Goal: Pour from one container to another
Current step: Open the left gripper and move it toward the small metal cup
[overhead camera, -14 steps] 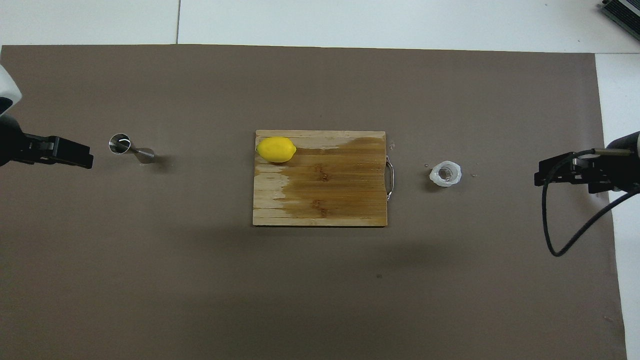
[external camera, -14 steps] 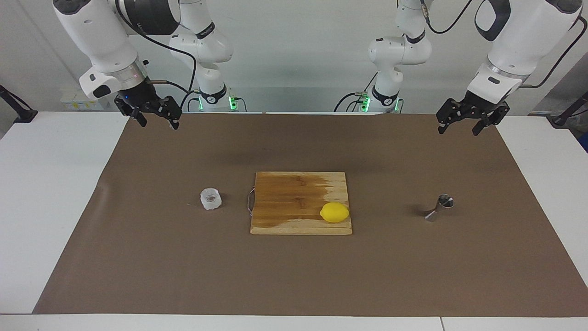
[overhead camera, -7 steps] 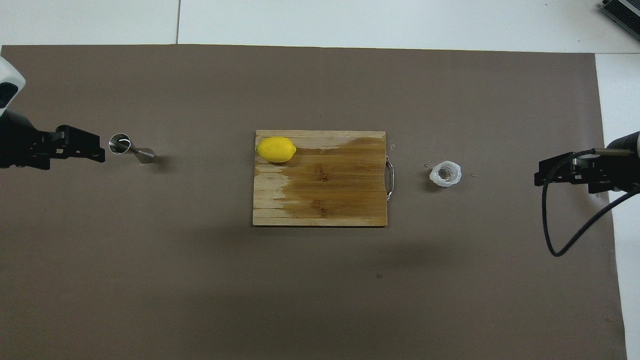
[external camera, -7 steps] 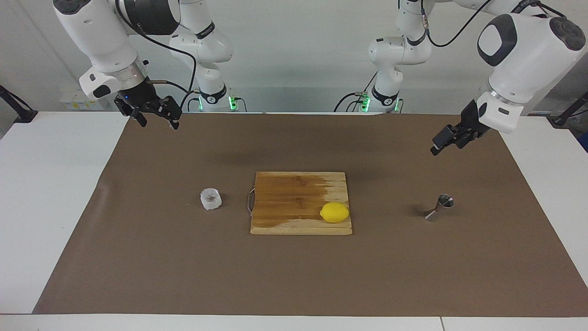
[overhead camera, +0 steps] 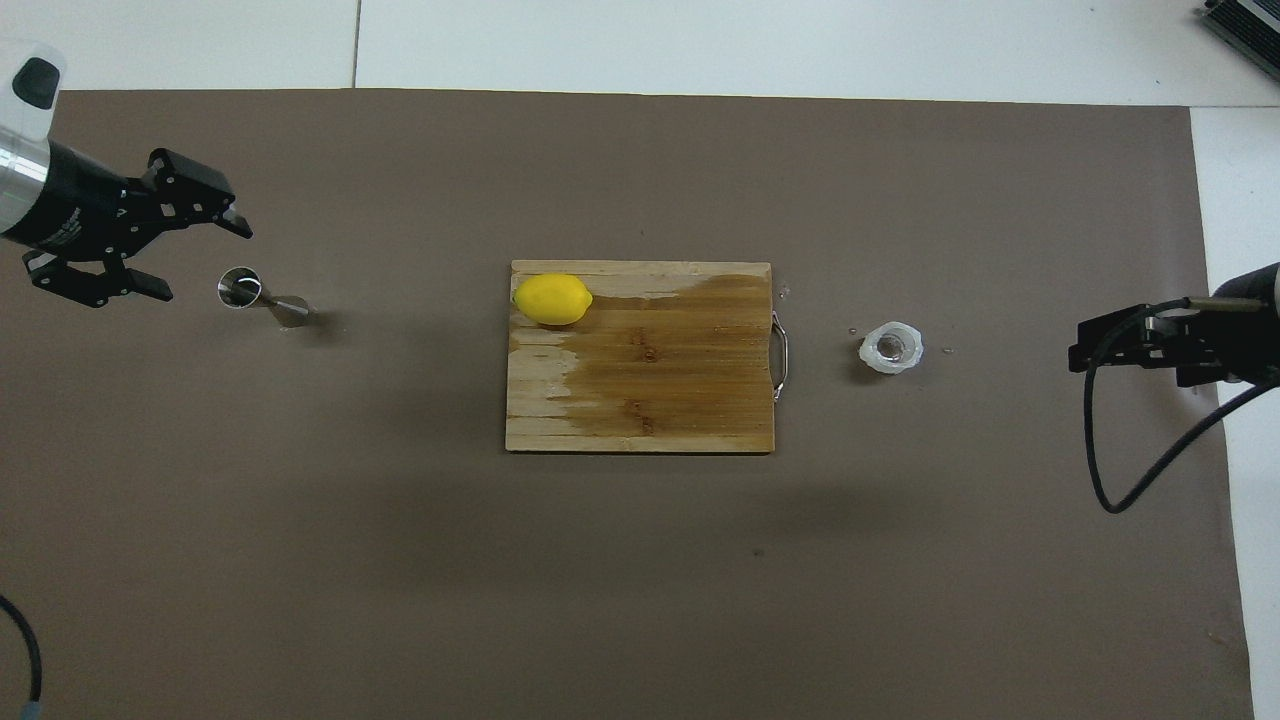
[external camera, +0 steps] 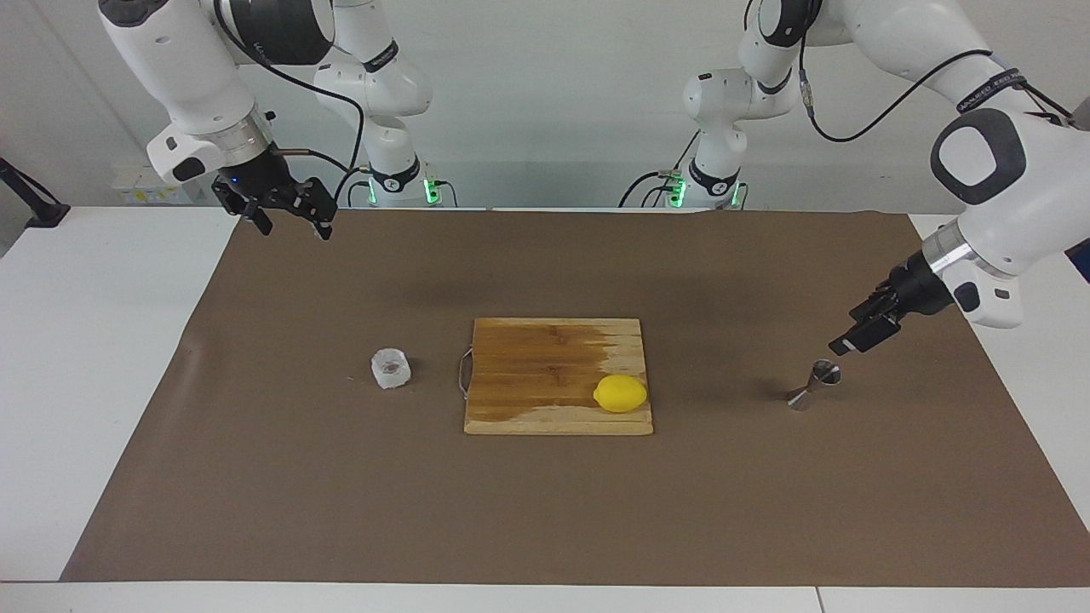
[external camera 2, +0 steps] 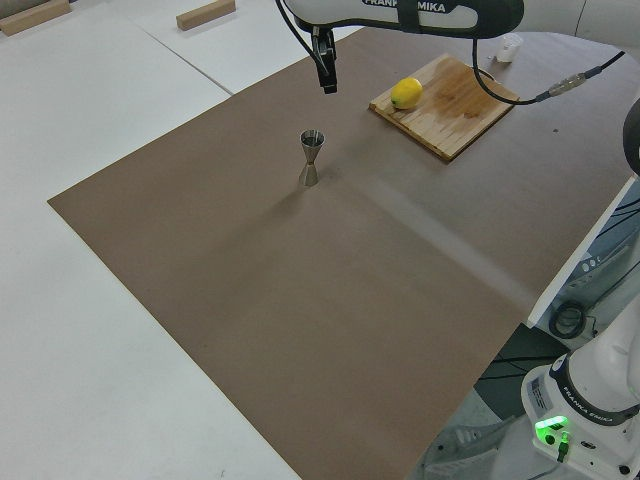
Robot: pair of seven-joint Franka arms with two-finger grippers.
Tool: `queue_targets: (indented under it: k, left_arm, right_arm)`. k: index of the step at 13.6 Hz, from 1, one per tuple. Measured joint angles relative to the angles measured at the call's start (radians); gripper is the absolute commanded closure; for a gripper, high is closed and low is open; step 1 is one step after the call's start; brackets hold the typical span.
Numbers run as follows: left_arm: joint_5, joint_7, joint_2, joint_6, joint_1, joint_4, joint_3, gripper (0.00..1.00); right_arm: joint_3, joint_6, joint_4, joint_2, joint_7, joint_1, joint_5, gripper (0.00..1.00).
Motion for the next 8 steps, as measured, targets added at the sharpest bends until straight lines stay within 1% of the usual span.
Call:
queue_targets:
  k: [5, 8]
  left_arm:
    - [-0.060, -0.107, 0.145, 0.002, 0.050, 0.098, 0.001, 0.00]
    - [-0.129, -0.118, 0.188, 0.000, 0.088, 0.117, 0.001, 0.00]
  right_arm:
    - [0.000, 0.000, 0.000, 0.000, 0.000, 0.000, 0.000, 0.00]
    - [0.000, 0.000, 0.000, 0.000, 0.000, 0.000, 0.000, 0.00]
